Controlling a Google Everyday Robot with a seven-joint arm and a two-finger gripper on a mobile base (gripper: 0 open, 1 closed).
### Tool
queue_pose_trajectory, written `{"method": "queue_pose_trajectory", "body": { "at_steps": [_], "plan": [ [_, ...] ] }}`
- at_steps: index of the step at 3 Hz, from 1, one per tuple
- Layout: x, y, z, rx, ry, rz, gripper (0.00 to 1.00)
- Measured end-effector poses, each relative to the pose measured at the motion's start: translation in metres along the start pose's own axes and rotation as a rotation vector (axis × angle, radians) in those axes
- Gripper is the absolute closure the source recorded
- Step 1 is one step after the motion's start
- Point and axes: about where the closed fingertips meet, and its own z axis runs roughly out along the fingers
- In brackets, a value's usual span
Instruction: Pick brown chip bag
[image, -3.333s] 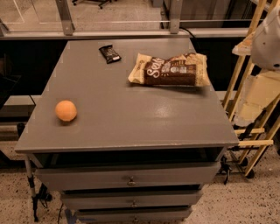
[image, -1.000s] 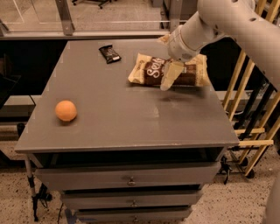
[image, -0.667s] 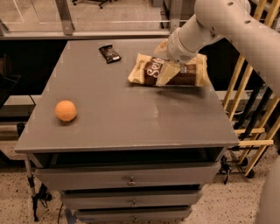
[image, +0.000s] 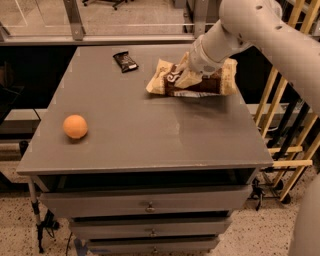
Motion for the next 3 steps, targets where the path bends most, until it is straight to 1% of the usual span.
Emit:
{"method": "queue_pose_trajectory", "body": {
  "at_steps": [1, 2, 3],
  "plan": [
    [-0.008, -0.005, -0.013, 0.016, -0.059, 0.004, 0.95],
    [-0.026, -0.018, -0.052, 0.071, -0.202, -0.015, 1.00],
    [-0.052, -0.024, -0.111, 0.142, -0.389, -0.068, 1.00]
  ]
}}
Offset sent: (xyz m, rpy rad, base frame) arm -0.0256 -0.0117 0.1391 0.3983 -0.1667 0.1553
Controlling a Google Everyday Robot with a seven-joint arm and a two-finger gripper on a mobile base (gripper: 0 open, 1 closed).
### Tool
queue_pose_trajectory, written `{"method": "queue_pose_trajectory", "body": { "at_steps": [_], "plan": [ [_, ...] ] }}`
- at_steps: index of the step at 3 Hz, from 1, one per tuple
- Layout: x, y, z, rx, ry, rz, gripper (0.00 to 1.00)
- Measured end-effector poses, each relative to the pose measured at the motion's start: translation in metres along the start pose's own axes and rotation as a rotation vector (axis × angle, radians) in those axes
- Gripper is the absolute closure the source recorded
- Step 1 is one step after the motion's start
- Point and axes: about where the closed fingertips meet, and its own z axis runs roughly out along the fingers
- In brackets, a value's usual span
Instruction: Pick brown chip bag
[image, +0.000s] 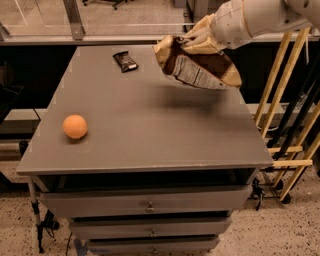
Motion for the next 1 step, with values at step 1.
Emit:
{"method": "queue_pose_trajectory", "body": {
  "at_steps": [1],
  "plan": [
    [-0.0153, -0.0013, -0.0170, 0.016, -0.075, -0.011, 1.00]
  ]
}}
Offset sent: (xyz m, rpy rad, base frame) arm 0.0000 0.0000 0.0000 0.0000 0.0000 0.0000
